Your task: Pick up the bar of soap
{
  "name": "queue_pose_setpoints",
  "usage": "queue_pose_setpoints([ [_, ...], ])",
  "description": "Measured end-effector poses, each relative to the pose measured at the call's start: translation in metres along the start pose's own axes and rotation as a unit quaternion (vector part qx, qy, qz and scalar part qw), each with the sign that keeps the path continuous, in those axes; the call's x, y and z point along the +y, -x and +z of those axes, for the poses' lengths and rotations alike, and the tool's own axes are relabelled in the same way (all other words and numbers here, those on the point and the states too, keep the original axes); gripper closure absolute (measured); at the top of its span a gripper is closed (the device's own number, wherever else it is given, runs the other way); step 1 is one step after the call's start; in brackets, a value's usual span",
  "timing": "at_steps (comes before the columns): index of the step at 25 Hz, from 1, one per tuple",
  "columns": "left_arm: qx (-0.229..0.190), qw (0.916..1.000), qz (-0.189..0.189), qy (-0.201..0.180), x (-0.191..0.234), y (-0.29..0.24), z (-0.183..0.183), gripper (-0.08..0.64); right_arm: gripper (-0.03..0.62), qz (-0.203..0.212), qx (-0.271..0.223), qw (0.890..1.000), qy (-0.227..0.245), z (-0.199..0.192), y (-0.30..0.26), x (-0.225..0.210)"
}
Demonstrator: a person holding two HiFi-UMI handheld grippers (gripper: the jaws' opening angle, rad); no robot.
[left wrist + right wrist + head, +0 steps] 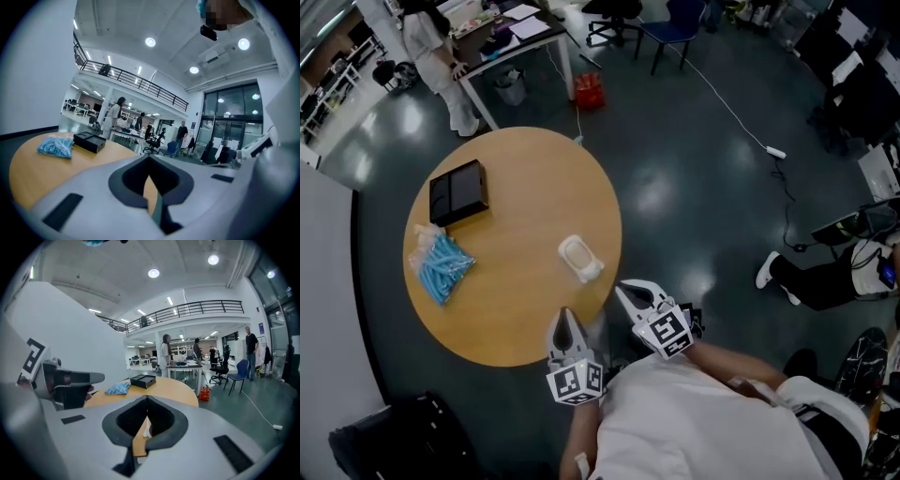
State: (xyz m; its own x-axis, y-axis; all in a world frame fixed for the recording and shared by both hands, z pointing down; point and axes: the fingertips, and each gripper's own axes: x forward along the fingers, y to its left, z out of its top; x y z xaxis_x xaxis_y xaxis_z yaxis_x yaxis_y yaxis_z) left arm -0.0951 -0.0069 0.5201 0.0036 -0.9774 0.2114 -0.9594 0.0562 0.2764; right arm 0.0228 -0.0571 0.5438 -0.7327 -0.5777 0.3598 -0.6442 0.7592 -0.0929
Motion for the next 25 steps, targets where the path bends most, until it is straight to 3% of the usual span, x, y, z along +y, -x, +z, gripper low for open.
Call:
queue_pose_setpoints([
  [6,0.001,0.9995,0.032,0.004,0.018,-0.041,0.016,0.554,0.58,0.026,0.047,0.998,0.01,-0.019,-0.068,-0.016],
  [11,0.01,0.9997,0.019,-0.008,0.039,-0.069,0.02,0.554,0.58,0.016,0.084,0.996,-0.011,-0.042,-0.121,-0.026],
  [17,0.026,0.9996,0.005,0.004,0.069,-0.084,0.015,0.554,0.567,-0.022,0.149,0.988,-0.016,-0.088,-0.173,-0.032],
  [20,0.031,0.9994,0.0,0.013,0.08,-0.09,0.011,0.555,0.414,-0.032,0.185,0.982,-0.01,-0.104,-0.197,-0.032],
  [25,0.043,0.9987,0.003,0.028,0.096,-0.084,0.003,0.555,0.342,-0.04,0.236,0.971,-0.01,-0.134,-0.221,-0.025],
])
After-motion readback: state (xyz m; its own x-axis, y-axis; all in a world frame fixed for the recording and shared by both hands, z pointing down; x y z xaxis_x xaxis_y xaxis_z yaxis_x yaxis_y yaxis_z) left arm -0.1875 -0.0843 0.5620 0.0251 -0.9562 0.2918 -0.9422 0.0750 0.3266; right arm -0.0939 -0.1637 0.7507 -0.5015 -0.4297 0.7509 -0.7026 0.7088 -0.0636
